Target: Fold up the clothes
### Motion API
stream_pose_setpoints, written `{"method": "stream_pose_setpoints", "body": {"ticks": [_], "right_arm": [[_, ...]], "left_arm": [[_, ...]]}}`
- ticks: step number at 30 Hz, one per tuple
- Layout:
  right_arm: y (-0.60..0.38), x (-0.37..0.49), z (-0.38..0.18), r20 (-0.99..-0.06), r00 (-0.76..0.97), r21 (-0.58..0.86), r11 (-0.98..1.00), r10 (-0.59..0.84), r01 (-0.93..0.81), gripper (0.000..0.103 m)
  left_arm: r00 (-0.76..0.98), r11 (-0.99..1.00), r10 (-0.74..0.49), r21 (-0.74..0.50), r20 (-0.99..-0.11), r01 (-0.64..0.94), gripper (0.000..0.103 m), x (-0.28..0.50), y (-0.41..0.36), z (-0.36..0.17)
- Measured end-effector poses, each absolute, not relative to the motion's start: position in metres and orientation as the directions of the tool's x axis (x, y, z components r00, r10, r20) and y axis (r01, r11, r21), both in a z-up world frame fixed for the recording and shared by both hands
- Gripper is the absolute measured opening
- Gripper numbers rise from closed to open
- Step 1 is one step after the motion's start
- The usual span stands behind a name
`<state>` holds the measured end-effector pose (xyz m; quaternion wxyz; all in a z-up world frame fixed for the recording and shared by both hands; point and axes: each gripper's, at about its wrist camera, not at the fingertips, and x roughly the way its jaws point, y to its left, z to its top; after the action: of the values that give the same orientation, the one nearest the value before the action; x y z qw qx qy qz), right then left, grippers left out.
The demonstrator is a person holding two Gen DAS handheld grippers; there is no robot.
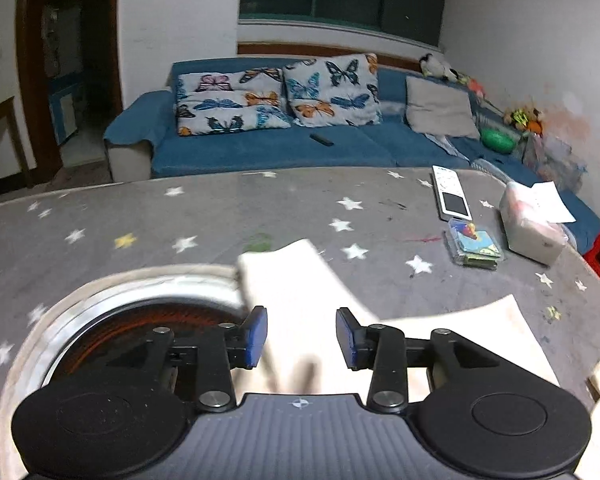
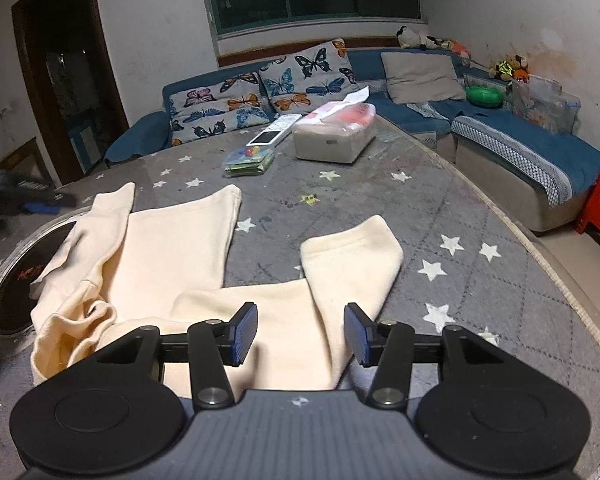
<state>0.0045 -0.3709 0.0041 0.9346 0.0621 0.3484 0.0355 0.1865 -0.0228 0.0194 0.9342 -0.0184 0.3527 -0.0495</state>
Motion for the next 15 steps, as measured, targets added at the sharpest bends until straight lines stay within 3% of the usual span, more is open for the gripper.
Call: {"method": "stream_pose_setpoints", "body": {"ticks": [2, 7, 15], "right_arm": [[-0.373, 0.006, 0.003, -0.650, 0.752, 0.142, 0.990, 0.110, -0.021, 0.049], [-0.376, 0.009, 0.003, -0.653, 0.749, 0.146, 0.989, 0.113, -0.022, 0.049], [-0.379, 0.015, 0.000, -0.660, 0.742, 0.154, 0.988, 0.120, -0.023, 0.050]], "left_arm": [[0.739, 0.995, -0.102, -0.054, -0.666, 0.088, 0.047, 0.204, -0.034, 0.012], [0.712, 0.997, -0.064, -0.014, -0.699, 0.076, 0.048, 0.245, -0.055, -0.008], [0.706, 0.998, -0.017, 0.033, -0.708, 0.057, 0.046, 0.263, -0.059, -0.025]]}}
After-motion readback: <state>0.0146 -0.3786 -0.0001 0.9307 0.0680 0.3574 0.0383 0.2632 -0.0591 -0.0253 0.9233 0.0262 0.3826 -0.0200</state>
